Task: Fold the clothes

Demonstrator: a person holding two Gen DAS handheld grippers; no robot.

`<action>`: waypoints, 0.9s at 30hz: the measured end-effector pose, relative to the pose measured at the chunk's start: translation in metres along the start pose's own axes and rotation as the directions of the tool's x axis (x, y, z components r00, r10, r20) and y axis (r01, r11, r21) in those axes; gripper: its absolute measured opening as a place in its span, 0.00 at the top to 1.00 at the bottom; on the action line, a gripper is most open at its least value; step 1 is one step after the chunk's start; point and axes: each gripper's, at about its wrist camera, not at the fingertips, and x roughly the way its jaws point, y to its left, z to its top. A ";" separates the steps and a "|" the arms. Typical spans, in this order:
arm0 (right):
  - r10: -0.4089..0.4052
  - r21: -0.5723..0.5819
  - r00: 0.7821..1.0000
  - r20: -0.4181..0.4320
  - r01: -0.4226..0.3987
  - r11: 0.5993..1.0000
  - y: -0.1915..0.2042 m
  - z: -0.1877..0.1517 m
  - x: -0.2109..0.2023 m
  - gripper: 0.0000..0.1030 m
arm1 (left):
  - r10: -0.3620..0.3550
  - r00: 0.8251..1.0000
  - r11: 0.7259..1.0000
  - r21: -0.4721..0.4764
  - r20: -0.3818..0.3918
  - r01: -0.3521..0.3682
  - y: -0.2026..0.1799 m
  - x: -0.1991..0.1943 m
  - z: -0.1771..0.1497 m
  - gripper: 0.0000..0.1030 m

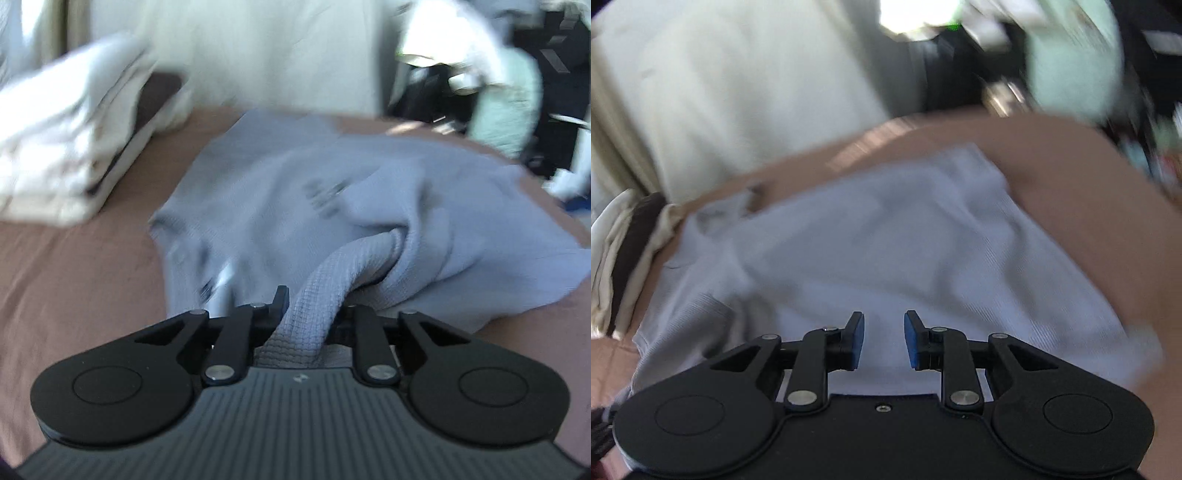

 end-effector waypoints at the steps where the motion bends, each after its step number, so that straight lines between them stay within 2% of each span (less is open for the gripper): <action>1: -0.018 0.028 1.000 -0.019 0.019 0.999 -0.012 -0.003 -0.001 0.73 | 0.029 0.997 0.998 -0.049 -0.065 -0.032 0.008 0.007 -0.002 0.48; 2: -0.046 0.047 0.999 -0.024 0.047 0.998 -0.023 -0.006 -0.002 0.73 | 0.036 0.994 0.995 -0.089 -0.106 -0.046 0.016 0.010 -0.006 0.48; 3: -0.081 0.066 0.996 -0.024 0.082 0.994 -0.033 -0.009 -0.004 0.72 | 0.024 0.993 0.992 -0.123 -0.112 -0.038 0.023 0.008 -0.007 0.48; 4: -0.106 0.092 0.994 -0.025 0.108 0.990 -0.044 -0.011 -0.005 0.71 | 0.009 0.994 0.987 -0.156 -0.108 -0.025 0.029 0.005 -0.009 0.48; 6: -0.130 0.167 0.991 -0.026 0.132 0.977 -0.066 -0.014 -0.006 0.65 | 0.037 0.996 0.985 -0.168 -0.086 -0.051 0.031 -0.010 -0.007 0.49; 8: -0.127 0.267 0.991 -0.027 0.130 0.955 -0.090 -0.017 -0.007 0.64 | 0.095 0.995 0.987 -0.129 0.017 -0.092 0.026 -0.031 -0.004 0.48; 9: -0.116 0.302 0.993 -0.028 0.119 0.946 -0.098 -0.018 -0.008 0.64 | 0.123 0.990 0.988 -0.108 0.075 -0.114 0.023 -0.043 -0.003 0.48; 10: -0.097 0.325 0.995 -0.029 0.101 0.940 -0.104 -0.020 -0.009 0.63 | 0.105 0.988 0.990 -0.104 0.117 -0.093 0.023 -0.050 -0.002 0.46; 12: -0.048 0.344 0.999 -0.025 0.054 0.937 -0.107 -0.021 -0.010 0.52 | 0.013 0.986 0.993 -0.118 0.165 0.006 0.026 -0.059 0.001 0.40; 15: -0.064 0.363 0.997 -0.040 0.074 0.929 -0.109 -0.020 -0.007 0.37 | -0.181 0.973 0.962 -0.179 0.147 0.206 0.023 -0.047 0.005 0.39; 16: -0.075 0.370 0.996 -0.047 0.087 0.925 -0.109 -0.020 -0.005 0.36 | -0.210 0.968 0.956 -0.176 0.138 0.233 0.017 -0.038 0.010 0.38; 20: -0.118 0.394 0.990 -0.075 0.138 0.909 -0.112 -0.020 0.001 0.35 | -0.210 0.975 0.976 -0.047 0.072 0.213 -0.014 -0.010 0.023 0.32; 24: -0.160 0.416 0.982 -0.104 0.189 0.889 -0.115 -0.020 0.007 0.35 | -0.228 0.973 0.974 0.001 -0.029 0.228 -0.036 0.009 0.040 0.31; 27: -0.190 0.432 0.974 -0.126 0.226 0.873 -0.117 -0.019 0.011 0.35 | -0.208 0.977 0.977 0.037 -0.039 0.209 -0.047 0.024 0.047 0.29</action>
